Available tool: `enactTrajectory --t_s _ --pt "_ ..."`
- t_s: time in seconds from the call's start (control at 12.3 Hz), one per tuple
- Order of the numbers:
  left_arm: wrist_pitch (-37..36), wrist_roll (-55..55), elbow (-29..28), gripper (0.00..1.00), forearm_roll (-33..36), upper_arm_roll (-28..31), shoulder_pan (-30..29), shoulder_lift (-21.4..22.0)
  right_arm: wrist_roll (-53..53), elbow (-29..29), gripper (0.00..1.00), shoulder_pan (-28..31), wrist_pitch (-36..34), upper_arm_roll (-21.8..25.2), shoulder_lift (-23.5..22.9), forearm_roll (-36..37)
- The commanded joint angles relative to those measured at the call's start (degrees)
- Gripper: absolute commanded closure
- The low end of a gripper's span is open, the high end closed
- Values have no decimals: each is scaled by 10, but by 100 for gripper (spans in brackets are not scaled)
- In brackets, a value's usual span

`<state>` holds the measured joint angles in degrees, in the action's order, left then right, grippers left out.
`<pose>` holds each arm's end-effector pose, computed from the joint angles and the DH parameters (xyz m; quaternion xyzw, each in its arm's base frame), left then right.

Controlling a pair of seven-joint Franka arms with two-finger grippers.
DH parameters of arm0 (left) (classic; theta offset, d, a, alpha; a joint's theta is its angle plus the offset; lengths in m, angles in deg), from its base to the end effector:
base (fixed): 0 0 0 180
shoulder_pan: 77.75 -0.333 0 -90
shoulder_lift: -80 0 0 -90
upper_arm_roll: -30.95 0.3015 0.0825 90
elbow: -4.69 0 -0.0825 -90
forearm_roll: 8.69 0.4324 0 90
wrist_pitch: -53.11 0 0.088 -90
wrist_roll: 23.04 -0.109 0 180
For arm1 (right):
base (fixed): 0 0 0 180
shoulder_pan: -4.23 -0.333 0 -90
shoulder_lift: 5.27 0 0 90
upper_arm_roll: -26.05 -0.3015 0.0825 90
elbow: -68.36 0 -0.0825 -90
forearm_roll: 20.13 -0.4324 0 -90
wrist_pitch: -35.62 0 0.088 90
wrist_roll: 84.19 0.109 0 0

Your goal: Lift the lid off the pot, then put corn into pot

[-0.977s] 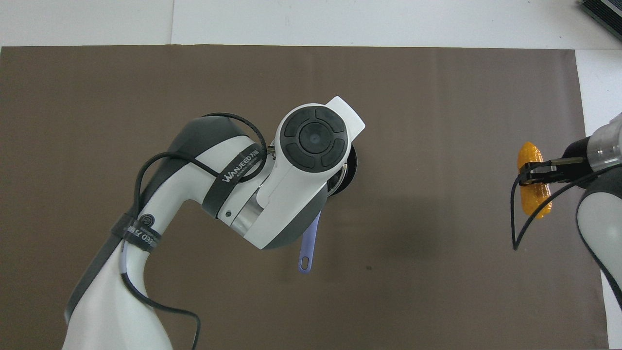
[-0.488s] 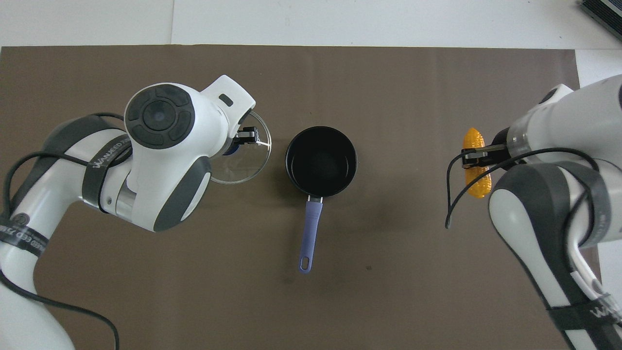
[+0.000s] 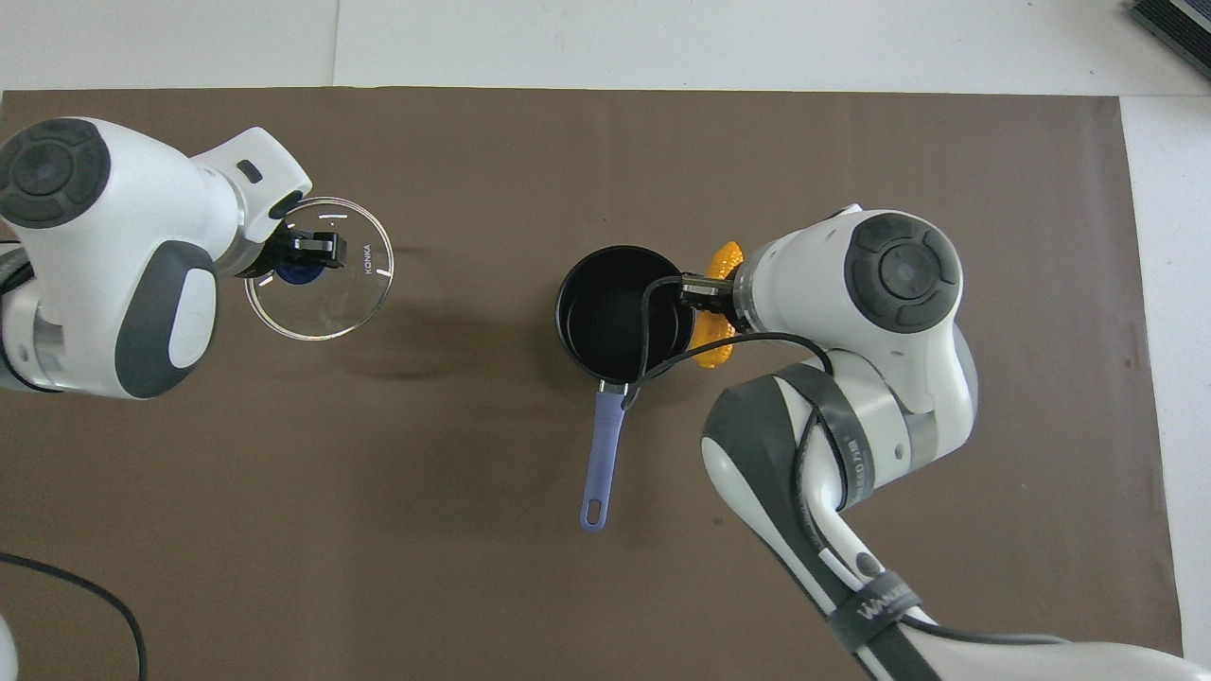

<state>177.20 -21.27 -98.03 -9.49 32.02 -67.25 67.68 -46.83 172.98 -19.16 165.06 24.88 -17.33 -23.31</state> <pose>0.6663 -0.1118 0.4079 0.9948 -0.0635 0.0781 0.0118 0.6153 0.2823 0.4034 -0.9854 0.1262 -0.0822 0.0789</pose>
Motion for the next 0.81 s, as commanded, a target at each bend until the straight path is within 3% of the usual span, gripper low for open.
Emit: enactTrajectory --t_s 0.0,0.33,0.73 --pt "49 -83 -33 100 -25 -6 -53 3 101 -46 100 -22 51 1 -52 -18" --pt "77 -163 -33 100 -26 -6 -122 -32 110 -59 100 -36 75 -1 -96 -16" --pt "93 -181 -42 100 -26 -6 -126 -47 105 -46 100 -45 80 -7 -109 -17"
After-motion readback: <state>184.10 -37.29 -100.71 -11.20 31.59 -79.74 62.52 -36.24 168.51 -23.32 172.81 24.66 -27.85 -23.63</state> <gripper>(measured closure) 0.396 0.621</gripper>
